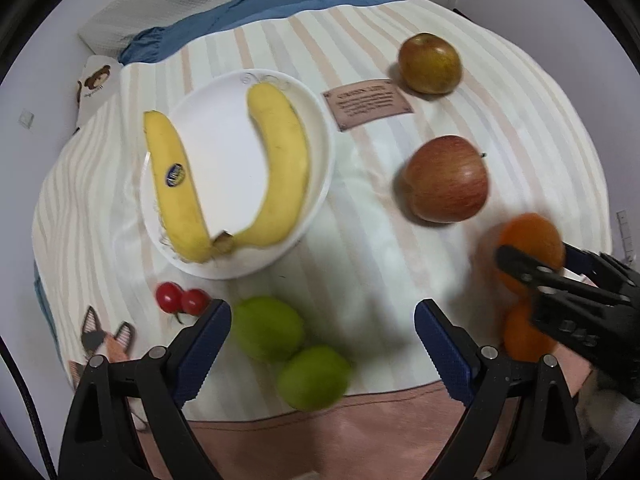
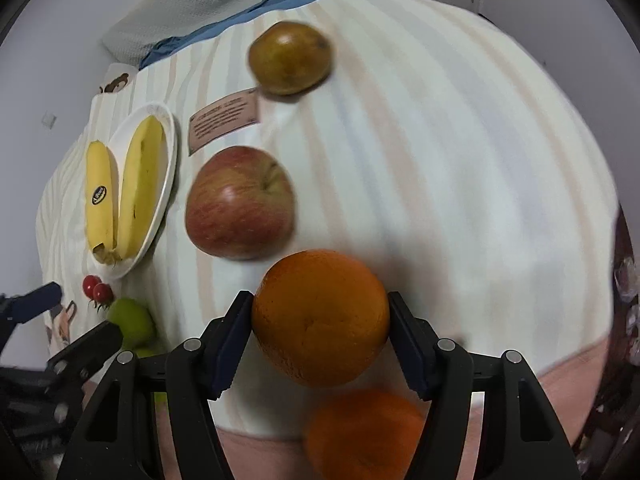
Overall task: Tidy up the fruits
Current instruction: 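Grasp an orange with the right tool while the left tool grasps the other orange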
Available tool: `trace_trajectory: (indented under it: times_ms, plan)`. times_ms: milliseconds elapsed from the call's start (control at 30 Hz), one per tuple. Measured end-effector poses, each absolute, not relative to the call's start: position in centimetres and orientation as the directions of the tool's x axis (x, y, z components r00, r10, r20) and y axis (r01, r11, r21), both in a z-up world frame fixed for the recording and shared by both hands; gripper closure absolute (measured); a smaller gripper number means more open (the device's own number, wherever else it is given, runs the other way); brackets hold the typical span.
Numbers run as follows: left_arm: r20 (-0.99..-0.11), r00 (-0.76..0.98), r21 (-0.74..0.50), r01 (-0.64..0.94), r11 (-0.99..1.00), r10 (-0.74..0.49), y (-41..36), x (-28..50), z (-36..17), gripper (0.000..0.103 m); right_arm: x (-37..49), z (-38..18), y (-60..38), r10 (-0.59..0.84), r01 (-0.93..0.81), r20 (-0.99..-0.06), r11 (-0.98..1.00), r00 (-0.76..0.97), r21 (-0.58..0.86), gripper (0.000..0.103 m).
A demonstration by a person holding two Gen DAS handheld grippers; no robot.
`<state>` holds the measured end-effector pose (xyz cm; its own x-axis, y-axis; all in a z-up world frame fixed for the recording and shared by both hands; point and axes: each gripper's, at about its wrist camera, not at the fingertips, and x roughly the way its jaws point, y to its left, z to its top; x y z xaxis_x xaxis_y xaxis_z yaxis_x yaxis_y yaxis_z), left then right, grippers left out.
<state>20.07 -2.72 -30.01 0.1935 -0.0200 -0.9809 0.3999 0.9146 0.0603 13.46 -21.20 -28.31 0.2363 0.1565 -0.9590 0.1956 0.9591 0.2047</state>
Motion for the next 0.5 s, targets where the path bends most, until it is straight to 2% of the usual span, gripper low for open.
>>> trace_trajectory:
  times_ms: [200, 333, 500]
  plan:
    - [-0.988, 0.113, -0.047, 0.456, 0.889, -0.11, -6.4, 16.9, -30.1, 0.009, 8.2, -26.0, -27.8, 0.113, 0.299, -0.966, 0.937, 0.232, 0.181, 0.035]
    - [-0.988, 0.032, -0.114, 0.525, 0.843, -0.154, -10.1, 13.9, -31.5, 0.009, 4.5, -26.4, -31.1, 0.096, 0.379, -0.973, 0.91, 0.209, 0.171, 0.035]
    - [-0.989, -0.032, -0.132, 0.63, 0.766, -0.144, -14.9, 10.8, -33.7, 0.009, 0.4, -27.9, -34.3, 0.111, 0.479, -0.977, 0.857, 0.183, 0.187, 0.035]
